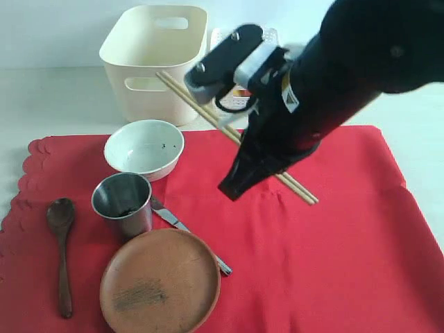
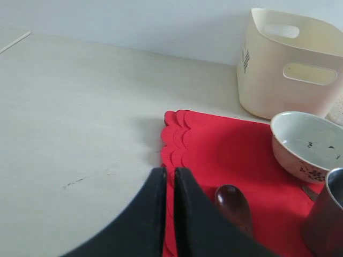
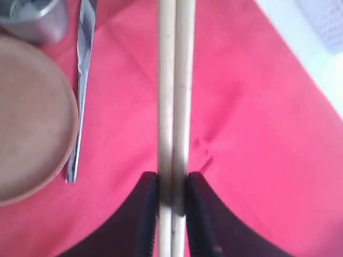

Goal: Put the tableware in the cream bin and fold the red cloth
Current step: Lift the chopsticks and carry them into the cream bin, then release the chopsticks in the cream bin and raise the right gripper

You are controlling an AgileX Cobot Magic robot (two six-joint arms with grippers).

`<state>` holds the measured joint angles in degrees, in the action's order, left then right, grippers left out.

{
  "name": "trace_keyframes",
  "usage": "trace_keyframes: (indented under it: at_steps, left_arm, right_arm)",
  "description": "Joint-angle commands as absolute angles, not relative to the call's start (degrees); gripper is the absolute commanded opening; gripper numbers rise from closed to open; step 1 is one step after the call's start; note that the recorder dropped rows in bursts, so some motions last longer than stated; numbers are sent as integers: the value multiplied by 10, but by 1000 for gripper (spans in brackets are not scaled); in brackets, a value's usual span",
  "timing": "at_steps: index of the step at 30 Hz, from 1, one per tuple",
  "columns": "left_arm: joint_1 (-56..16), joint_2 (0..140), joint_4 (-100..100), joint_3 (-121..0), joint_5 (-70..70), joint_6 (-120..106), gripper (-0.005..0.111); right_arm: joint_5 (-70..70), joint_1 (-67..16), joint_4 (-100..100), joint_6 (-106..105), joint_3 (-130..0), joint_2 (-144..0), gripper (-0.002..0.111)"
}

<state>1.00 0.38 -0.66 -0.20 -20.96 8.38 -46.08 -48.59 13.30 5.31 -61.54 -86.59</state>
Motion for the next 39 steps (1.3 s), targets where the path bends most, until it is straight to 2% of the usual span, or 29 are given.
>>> trace_keyframes:
  at_steps: [1, 7, 19, 28, 33, 39]
  left_arm:
    - [11, 0, -9, 0, -207, 85, 8]
    - [11, 0, -9, 0, -207, 85, 8]
    - [11, 0, -9, 0, -207, 85, 8]
    - [11, 0, -9, 0, -207, 85, 8]
    - [11, 0, -9, 0, -207, 85, 8]
    - [11, 0, -9, 0, -207, 85, 8]
  right_arm:
    - [-456, -475, 142, 58, -692, -877, 0]
    - [-408, -440, 139, 58, -809, -938, 0]
    - [-357, -437, 140, 57, -1078, -1151, 0]
    - [-306, -416, 247, 154, -1275, -1315, 0]
    - [-282, -399, 258, 184, -1347, -1377, 0]
    - [-299, -413, 425, 322, -1359, -1398, 0]
